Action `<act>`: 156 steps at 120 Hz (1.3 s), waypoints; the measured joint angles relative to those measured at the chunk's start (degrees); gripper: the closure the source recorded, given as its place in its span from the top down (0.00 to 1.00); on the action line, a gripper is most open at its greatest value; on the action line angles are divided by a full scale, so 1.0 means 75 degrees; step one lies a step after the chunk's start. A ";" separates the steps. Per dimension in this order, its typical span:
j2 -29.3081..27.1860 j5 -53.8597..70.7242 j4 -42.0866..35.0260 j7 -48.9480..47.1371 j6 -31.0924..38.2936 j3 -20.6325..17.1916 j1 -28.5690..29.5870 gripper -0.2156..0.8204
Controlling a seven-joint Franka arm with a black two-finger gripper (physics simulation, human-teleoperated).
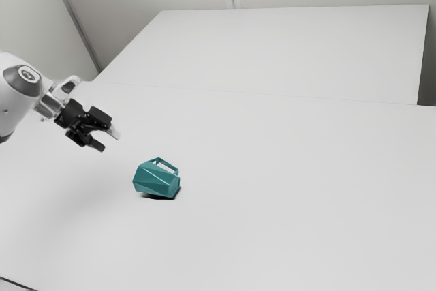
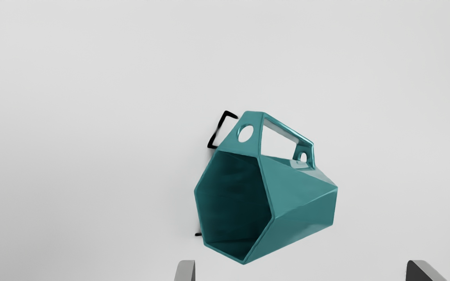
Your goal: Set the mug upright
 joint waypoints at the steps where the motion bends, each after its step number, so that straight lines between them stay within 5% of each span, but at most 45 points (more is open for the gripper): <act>1: 0.0030 -0.0065 -0.0002 0.0062 -0.0008 0.0024 -0.0001 0.78; 71: 0.0934 -0.1867 -0.0564 0.3474 -0.0793 0.0169 0.0226 0.77; 156: 0.1503 -0.3063 -0.0764 0.5545 -0.1172 -0.0034 0.0103 0.77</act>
